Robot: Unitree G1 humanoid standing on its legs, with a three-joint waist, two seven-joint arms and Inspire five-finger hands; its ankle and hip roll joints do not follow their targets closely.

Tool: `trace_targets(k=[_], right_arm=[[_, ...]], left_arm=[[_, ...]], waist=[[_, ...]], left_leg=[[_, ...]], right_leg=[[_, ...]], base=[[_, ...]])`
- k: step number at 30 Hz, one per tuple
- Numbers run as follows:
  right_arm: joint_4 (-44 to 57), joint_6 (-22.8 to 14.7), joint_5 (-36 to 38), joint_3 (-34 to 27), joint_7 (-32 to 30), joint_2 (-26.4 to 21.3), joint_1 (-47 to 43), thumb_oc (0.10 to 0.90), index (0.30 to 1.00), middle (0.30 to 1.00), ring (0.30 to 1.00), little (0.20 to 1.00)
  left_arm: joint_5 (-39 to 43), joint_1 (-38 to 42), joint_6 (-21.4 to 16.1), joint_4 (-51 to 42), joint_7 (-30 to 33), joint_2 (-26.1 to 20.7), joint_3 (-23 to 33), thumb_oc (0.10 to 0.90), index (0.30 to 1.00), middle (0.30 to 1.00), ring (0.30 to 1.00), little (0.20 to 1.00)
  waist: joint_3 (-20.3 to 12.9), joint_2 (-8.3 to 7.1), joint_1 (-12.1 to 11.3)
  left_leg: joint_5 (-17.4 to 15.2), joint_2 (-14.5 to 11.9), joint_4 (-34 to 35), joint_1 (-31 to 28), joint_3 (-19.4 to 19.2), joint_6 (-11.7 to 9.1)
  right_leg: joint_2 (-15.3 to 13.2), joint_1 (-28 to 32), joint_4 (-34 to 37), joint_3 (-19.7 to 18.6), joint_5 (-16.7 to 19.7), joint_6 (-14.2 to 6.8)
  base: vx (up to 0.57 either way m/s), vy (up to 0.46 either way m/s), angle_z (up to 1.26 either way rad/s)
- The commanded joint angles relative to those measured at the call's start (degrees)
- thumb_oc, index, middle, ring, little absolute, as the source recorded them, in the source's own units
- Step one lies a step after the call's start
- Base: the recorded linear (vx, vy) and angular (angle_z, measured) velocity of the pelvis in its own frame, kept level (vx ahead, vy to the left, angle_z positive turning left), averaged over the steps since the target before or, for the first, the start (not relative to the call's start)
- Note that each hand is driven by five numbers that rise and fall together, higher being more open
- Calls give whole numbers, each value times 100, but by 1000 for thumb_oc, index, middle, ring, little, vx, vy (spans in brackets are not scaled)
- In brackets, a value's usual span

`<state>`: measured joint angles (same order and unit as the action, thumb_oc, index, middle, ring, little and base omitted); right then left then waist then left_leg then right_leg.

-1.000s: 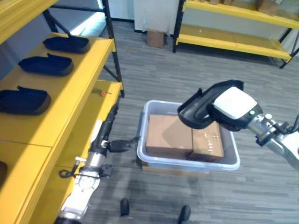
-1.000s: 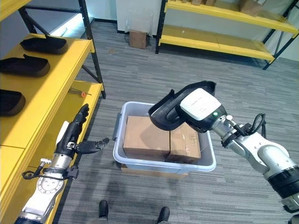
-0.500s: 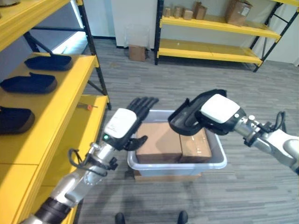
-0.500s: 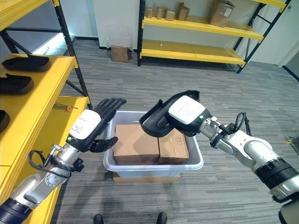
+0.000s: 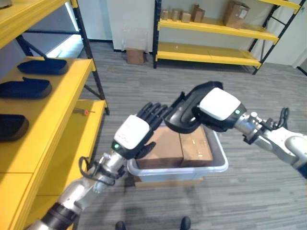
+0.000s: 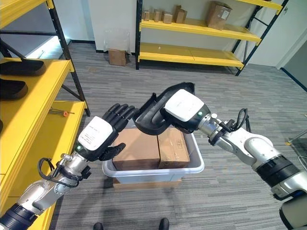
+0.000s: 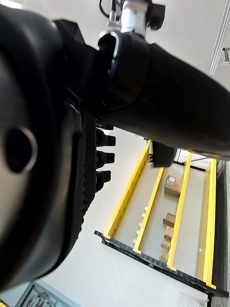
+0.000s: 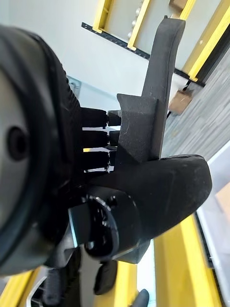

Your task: Move parts from the plastic box to the shelf.

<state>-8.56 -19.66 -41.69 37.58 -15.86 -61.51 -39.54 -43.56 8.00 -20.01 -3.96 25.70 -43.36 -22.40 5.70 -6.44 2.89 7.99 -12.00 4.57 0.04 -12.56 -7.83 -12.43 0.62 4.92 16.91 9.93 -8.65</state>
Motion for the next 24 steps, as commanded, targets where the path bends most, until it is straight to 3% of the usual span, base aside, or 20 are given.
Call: trace_targets(k=[1, 24], right_arm=[[197, 296, 557, -157, -713, 112, -1199, 400, 300, 300, 300, 300], [284, 368, 805, -320, -825, 761, -1330, 400, 300, 300, 300, 300]], left_arm=[[-4, 838, -66, 3, 597, 269, -109, 900, 1000, 1000, 1000, 1000], [-463, 1653, 370, 224, 1148, 806, -269, 900, 1000, 1000, 1000, 1000]], waist=[[-422, -43, -126], [-430, -72, -25]], left_leg=[[-413, -329, 43, -287, 33, -102], [-455, -325, 43, -308, -45, -67]], right_leg=[[-311, 371, -4, 183, -64, -558], [-325, 343, 8, 82, -55, -524]], base=[[0, 0, 0], [0, 0, 0]])
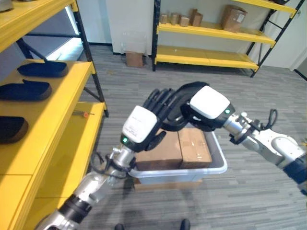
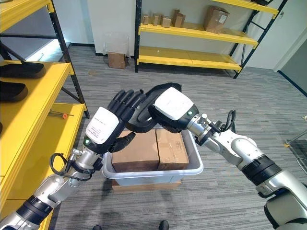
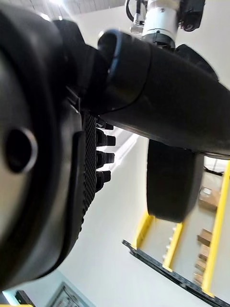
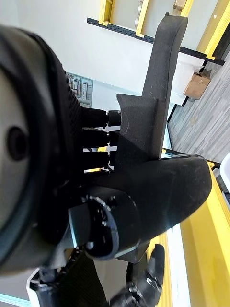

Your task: Move parts from the plastic box to the shelf.

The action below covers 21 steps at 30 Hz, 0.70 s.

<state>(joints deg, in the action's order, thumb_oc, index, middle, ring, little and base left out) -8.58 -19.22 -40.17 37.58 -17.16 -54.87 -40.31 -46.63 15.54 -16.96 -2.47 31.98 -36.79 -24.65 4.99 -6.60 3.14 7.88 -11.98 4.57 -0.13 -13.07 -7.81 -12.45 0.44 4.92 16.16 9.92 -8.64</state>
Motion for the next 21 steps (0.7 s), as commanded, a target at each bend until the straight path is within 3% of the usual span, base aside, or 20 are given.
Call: trace_targets(k=[1, 21], right_arm=[[298, 321, 670, -318, -685, 113, -1270, 400, 300, 300, 300, 300], [303, 345, 860, -448, -775, 501, -1466, 400, 300, 300, 300, 300]], left_arm=[[-184, 940, 94, 123, 527, 158, -65, 900, 1000, 1000, 1000, 1000], [-362, 1283, 508, 1315, 717, 493, -325, 900, 1000, 1000, 1000, 1000]], waist=[[-362, -56, -44], [-375, -76, 47]], left_leg=[[-446, -328, 43, -293, 0, -70], [-449, -332, 43, -333, -88, -64]], right_leg=[[-323, 359, 8, 150, -56, -525], [-312, 294, 8, 42, -42, -508]], base=[[0, 0, 0], [-1, 0, -2]])
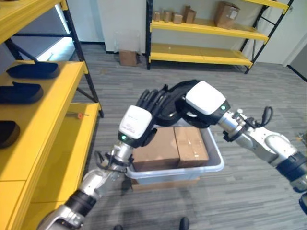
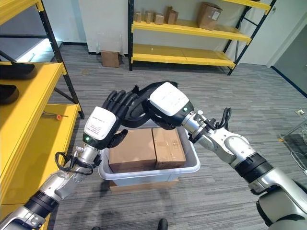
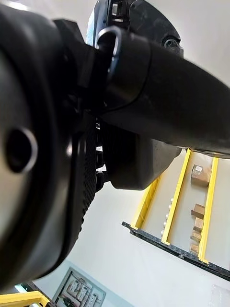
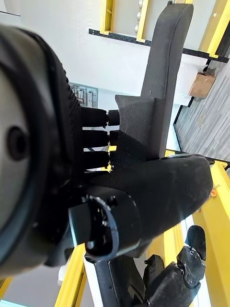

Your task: Move parts from the plastic box to the shelf.

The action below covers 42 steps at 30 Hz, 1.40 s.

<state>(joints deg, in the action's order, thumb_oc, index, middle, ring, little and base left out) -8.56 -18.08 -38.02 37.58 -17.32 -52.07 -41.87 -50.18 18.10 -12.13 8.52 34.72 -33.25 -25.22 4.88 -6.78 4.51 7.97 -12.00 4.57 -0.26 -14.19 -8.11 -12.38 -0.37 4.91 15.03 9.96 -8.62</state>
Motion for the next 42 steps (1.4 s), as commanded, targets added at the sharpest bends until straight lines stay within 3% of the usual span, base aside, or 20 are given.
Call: trace_targets(k=[1, 13, 14, 15, 16, 17, 27, 39, 41, 42], right_arm=[[290, 228, 643, -435, -758, 244, -1324, 400, 300, 300, 300, 300], [182, 206, 756, -305, -786, 528, -1556, 400, 300, 300, 300, 300], [158, 214, 774, -302, -803, 597, -1596, 400, 300, 300, 300, 300], [154, 216, 778, -293, -808, 617, -1621, 400, 300, 300, 300, 300], [150, 215, 794, -288, -822, 641, -1634, 400, 300, 300, 300, 300], [145, 216, 807, -282, -836, 685, -1658, 400, 300, 300, 300, 300], [133, 224, 896, -302, -930, 907, -1726, 400, 300, 300, 300, 300], [209, 209, 958, -435, -926, 907, -1519, 400, 300, 300, 300, 300], [284, 181, 1029, -581, -895, 976, -1319, 696, 715, 715, 715, 715], [315, 175, 1056, -611, -878, 986, -1255, 900, 1000, 1000, 1000, 1000]], left_arm=[[-11, 1042, 48, 292, 445, 155, -299, 900, 1000, 1000, 1000, 1000], [59, 1415, 216, 1092, 468, 549, -730, 900, 1000, 1000, 1000, 1000], [79, 1528, 264, 1224, 482, 622, -791, 625, 616, 616, 616, 616], [90, 1567, 267, 1280, 491, 650, -820, 553, 514, 514, 514, 514], [99, 1605, 276, 1338, 500, 673, -848, 447, 366, 366, 366, 366], [105, 1669, 297, 1407, 509, 723, -904, 400, 300, 300, 300, 300], [166, 1999, 308, 1388, 592, 907, -1051, 400, 300, 300, 300, 300], [246, 1745, 275, 1320, 555, 776, -937, 400, 300, 300, 300, 300], [278, 1615, 259, 1270, 548, 694, -801, 400, 300, 300, 300, 300], [290, 1580, 258, 1236, 548, 650, -755, 400, 300, 300, 300, 300]], waist=[[-369, -61, -87], [-394, -73, -4], [-399, -75, 15], [-397, -77, 20], [-393, -73, 28], [-394, -74, 37], [-376, -71, 98], [-370, -69, 73], [-368, -40, 53], [-367, -32, 49]], left_leg=[[-458, -331, 43, -326, 14, -36], [-451, -336, 43, -339, -39, -37], [-454, -336, 43, -345, -44, -35], [-454, -338, 43, -349, -48, -33], [-452, -338, 43, -351, -56, -32], [-453, -340, 43, -355, -68, -31], [-468, -332, 43, -372, -101, -21], [-513, -296, 43, -447, -112, 8], [-520, -290, 43, -457, -100, 15], [-522, -287, 43, -461, -95, 15]], right_leg=[[-320, 376, 9, 151, -46, -506], [-293, 356, 9, 100, -49, -497], [-292, 357, 9, 93, -49, -496], [-291, 357, 9, 88, -54, -494], [-291, 356, 9, 78, -57, -493], [-289, 348, 9, 59, -57, -493], [-289, 348, 9, 22, -59, -486], [-289, 397, 9, -12, -66, -485], [-302, 418, 9, -2, -69, -484], [-303, 427, 9, 1, -74, -483]], base=[[0, 0, 0], [1, -1, -2], [4, -4, -3], [0, 0, 0], [0, 0, 0], [6, 2, -3], [6, 1, -2], [3, 1, -1], [0, 0, 0], [0, 0, 0]])
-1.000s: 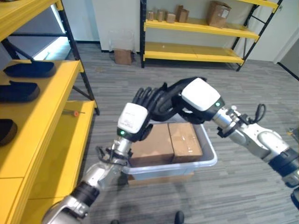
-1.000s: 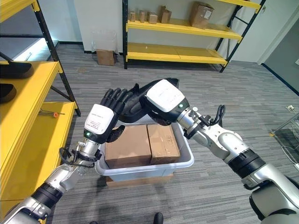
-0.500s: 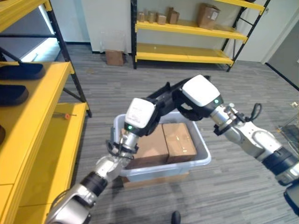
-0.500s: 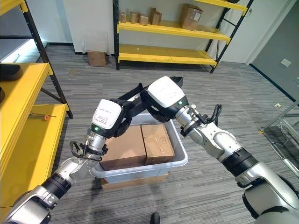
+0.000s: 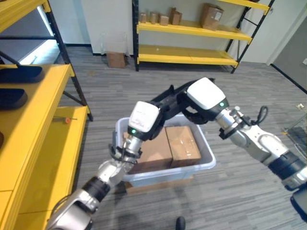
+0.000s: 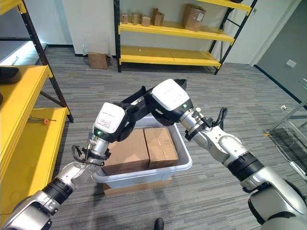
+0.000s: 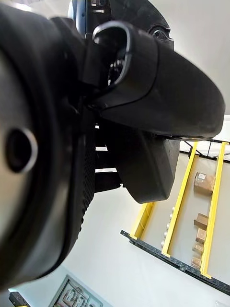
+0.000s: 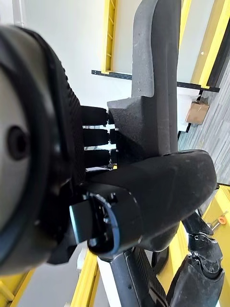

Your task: Move parts from the plastic box to the shelf.

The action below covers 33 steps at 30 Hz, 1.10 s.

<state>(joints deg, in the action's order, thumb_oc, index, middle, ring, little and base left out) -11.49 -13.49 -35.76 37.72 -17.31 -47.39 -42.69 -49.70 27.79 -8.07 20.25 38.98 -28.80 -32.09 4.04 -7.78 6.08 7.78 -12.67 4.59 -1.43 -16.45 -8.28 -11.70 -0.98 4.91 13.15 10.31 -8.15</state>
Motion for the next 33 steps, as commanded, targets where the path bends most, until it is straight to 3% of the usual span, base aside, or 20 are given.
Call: trace_targets(k=[1, 11, 12, 29, 33], right_arm=[[646, -298, 881, -679, -852, 518, -1091, 900, 1000, 1000, 1000, 1000], [1139, -432, 1098, -1340, -624, 607, 122, 900, 1000, 1000, 1000, 1000], [1298, -476, 1180, -1582, -558, 670, 529, 900, 1000, 1000, 1000, 1000], [1855, -680, 1507, -2881, -304, 951, 2737, 900, 1000, 1000, 1000, 1000], [1888, -698, 1656, -2907, -220, 1137, 2846, 900, 1000, 1000, 1000, 1000]], left_arm=[[244, 540, -144, 38, 119, 144, 0, 400, 300, 300, 300, 300], [342, -328, -185, -231, 110, -373, 843, 400, 300, 300, 300, 300], [438, -590, -199, -344, 112, -430, 1123, 400, 300, 300, 300, 300], [895, -2321, -279, -1270, 300, -552, 3179, 400, 300, 300, 300, 300], [1117, -2736, -344, -1618, 414, -528, 3709, 400, 300, 300, 300, 300]], waist=[[-276, 82, -110], [-271, 244, -144], [-269, 279, -149], [-216, 495, -200], [-24, 608, -256]], left_leg=[[-505, -217, 41, -348, 135, 35], [-516, -183, 41, -390, 131, 39], [-511, -179, 41, -405, 131, 41], [-464, -176, 41, -429, 192, 31], [-367, -290, 41, -436, 252, 59]], right_leg=[[-374, 493, 9, 187, -112, -528], [-401, 554, 6, 229, -144, -523], [-409, 564, 5, 228, -152, -523], [-412, 636, -22, 304, -250, -477], [-307, 342, -645, 209, -603, -336]], base=[[0, 0, 0], [4, 0, -1], [0, 0, 0], [-3, -6, 1], [-59, -48, -1]])
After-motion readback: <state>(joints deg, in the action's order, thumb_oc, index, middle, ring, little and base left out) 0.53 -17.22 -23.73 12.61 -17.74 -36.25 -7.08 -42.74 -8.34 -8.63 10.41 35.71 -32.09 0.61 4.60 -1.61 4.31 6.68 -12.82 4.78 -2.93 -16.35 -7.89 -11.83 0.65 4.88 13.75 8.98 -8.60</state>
